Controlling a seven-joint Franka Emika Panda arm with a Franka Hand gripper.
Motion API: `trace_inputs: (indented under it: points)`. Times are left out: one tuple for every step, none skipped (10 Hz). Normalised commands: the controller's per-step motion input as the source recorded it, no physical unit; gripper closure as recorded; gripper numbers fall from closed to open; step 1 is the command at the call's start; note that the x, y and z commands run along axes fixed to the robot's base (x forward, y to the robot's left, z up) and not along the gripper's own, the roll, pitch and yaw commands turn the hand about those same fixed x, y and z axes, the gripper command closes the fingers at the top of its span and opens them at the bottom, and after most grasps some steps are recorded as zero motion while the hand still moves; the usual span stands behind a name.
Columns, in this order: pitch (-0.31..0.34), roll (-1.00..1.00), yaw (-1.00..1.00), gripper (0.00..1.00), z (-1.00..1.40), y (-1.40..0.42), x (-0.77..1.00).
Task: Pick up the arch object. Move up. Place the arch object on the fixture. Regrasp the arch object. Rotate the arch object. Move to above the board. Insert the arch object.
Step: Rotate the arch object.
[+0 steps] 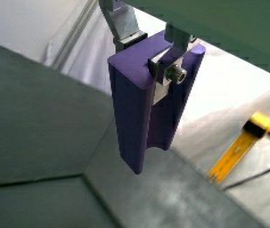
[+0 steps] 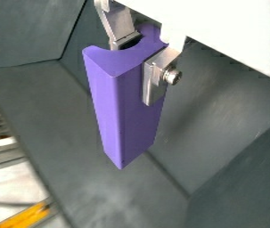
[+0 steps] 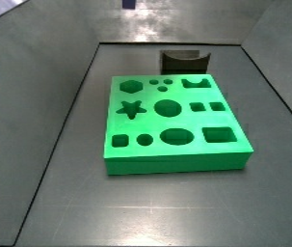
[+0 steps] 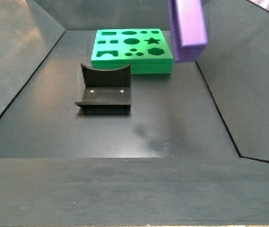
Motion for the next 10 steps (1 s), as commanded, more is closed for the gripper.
trace_inputs:
  points:
    - [-0.094,-1.0,-0.03,1.0,0.04,0.04,-0.03]
    - [-0.104,-1.0,-0.04,1.0,0.03,0.02,-0.07]
    - [-0.106,-1.0,-0.05,1.0,0.02,0.02,-0.06]
    - [-0.104,-1.0,-0.05,1.0,0.02,0.03,-0.05]
    - [-0.098,-1.0,-0.06,1.0,0.02,0.02,-0.04]
    - [-0.098,-1.0,-0.07,1.0,0.01,0.02,-0.04]
    - [-0.098,-1.0,-0.07,1.0,0.02,0.02,-0.04]
    - [-0.099,-1.0,-0.08,1.0,0.02,0.02,-0.05]
    - [-0.1,-1.0,-0.08,1.0,0.02,0.01,-0.05]
    - [-0.106,-1.0,-0.08,1.0,0.01,0.01,-0.04]
